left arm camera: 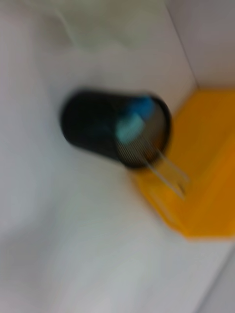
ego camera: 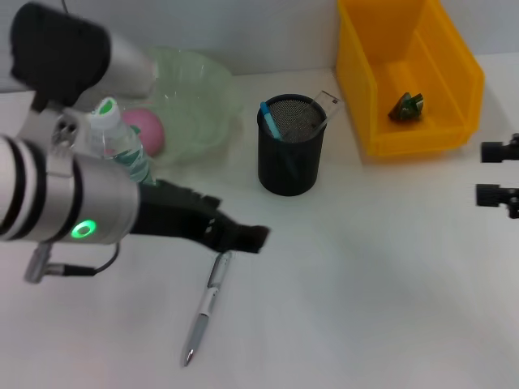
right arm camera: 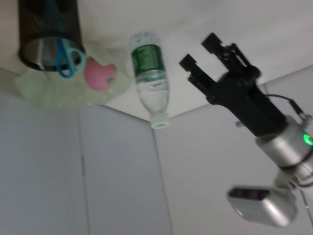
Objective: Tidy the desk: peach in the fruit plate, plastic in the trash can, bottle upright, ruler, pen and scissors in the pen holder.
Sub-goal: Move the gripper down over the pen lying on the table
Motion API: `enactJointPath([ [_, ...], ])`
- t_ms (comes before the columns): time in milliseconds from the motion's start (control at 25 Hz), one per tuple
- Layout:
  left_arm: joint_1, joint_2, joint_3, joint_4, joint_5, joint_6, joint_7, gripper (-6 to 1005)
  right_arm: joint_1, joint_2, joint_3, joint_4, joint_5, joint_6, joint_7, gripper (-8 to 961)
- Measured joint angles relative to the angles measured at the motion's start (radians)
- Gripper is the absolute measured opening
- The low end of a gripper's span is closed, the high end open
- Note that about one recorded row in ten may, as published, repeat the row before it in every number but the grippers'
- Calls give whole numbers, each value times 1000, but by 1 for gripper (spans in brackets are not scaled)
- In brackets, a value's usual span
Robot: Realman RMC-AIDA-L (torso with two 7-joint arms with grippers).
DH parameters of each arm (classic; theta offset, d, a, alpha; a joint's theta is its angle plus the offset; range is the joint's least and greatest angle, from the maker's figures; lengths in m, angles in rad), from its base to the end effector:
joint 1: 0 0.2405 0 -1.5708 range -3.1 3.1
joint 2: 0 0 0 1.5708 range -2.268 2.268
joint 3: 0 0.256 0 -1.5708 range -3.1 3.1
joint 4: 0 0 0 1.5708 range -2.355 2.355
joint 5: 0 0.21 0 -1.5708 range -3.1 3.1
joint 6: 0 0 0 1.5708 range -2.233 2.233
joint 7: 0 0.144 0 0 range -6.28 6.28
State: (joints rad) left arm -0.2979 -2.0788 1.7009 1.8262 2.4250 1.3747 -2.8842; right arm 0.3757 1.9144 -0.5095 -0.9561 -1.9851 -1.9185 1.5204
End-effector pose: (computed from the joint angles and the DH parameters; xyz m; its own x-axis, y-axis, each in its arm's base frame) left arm -0.1200 0.2911 -0.0144 0.7739 0.6240 0.1079 0.6147 -0.6993 -0.3648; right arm 0.2953 0.2852 0.1333 0.8192 -0.2977 -0.4902 -0.4500 -0.8636 -0.2276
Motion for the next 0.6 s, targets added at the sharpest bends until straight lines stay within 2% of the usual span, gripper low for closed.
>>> enactJointPath([
  [80,-83,-1,-9,-27,-56,29,0,778,1,-8,30,6,-22,-3,-4,753],
  [120,-83,-1,-9,-27,-56,29,0,778,1,-8,30,6,-22,-3,-4,753],
  [160,-128,-1,-14,-92,-54,43,0,778,0,-9,33,8,-24,-3,-7,753],
  [280,-159,-1,-15,-136,-50,59,0,762,-5,-4,29,14,-26,4,-10,753],
  [360,-222,-1,9,-182,-30,97,-1,751,-6,-3,29,17,-26,6,-11,753],
  [600,-311,-1,80,-196,82,161,-1,739,-12,4,37,22,-21,6,-12,752],
])
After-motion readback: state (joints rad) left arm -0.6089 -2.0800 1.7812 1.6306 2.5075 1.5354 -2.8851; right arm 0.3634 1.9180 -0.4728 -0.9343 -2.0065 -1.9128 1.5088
